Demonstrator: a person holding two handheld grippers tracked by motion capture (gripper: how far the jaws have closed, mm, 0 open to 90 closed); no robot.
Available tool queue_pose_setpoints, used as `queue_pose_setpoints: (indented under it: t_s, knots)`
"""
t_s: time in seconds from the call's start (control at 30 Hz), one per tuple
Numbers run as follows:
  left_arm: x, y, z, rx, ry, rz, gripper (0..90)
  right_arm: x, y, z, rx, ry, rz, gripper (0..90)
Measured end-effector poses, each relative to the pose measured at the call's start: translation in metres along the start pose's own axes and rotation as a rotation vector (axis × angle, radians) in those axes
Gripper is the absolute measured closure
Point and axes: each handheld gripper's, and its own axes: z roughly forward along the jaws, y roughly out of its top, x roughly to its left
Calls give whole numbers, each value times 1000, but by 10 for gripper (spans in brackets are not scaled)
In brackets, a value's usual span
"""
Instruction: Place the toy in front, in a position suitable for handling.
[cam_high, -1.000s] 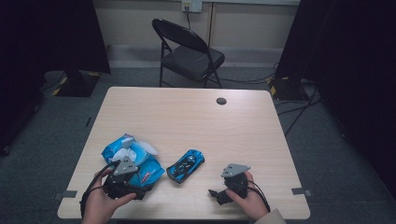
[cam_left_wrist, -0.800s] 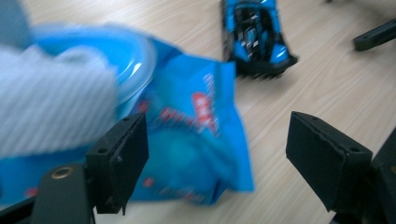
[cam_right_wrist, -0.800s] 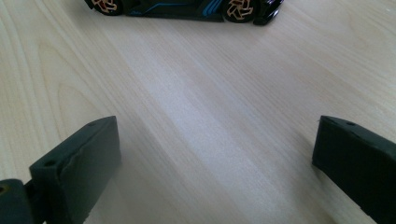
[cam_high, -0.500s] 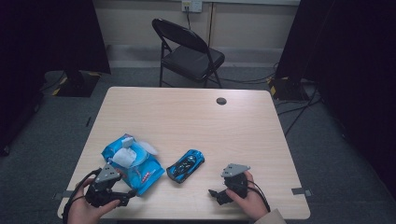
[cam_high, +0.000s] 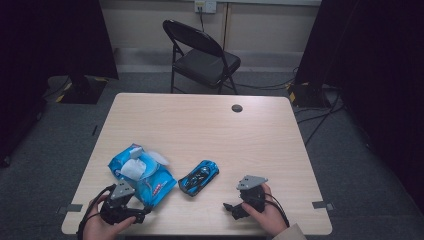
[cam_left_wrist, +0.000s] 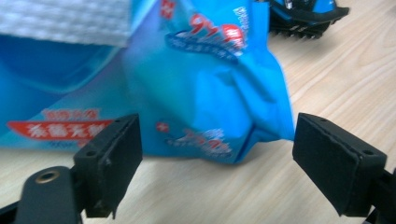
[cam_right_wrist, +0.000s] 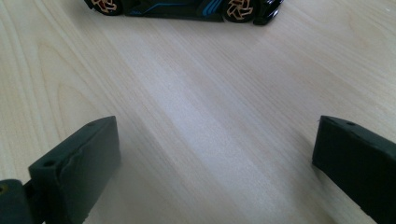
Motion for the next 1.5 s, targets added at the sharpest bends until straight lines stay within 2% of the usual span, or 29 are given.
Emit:
queue_pose_setpoints:
  t_s: [0.07, 0.17, 0.37, 0.53, 0.67, 0.7, 0.87, 1.0, 1.23, 1.5]
  knots:
    - [-1, 1, 5, 14, 7, 9, 164, 0, 0, 0, -1, 0, 1, 4]
    - [0, 1, 8, 19, 11, -13, 148, 0, 0, 0, 0, -1, 2, 4]
    - [3, -1, 10, 35, 27, -9, 157, 0, 0, 0, 0, 0, 2, 4]
    - [10, 0, 11, 30, 31, 18, 201, 0, 0, 0, -1, -1, 2, 4]
    - [17, 3, 13, 23, 25, 11, 213, 0, 0, 0, -1, 0, 0, 4]
    - [19, 4, 14, 20, 25, -2, 215, 0, 0, 0, -1, -1, 2, 4]
    - [28, 10, 21, 8, 17, -1, 210, 0, 0, 0, -1, -1, 2, 4]
    - [36, 15, 25, 3, 13, -23, 220, 0, 0, 0, -2, -1, 1, 4]
    - [49, 29, 38, 1, 11, -29, 212, 0, 0, 0, -1, -1, 2, 4]
    - [58, 43, 50, 5, 11, -36, 206, 0, 0, 0, -2, -1, 1, 4]
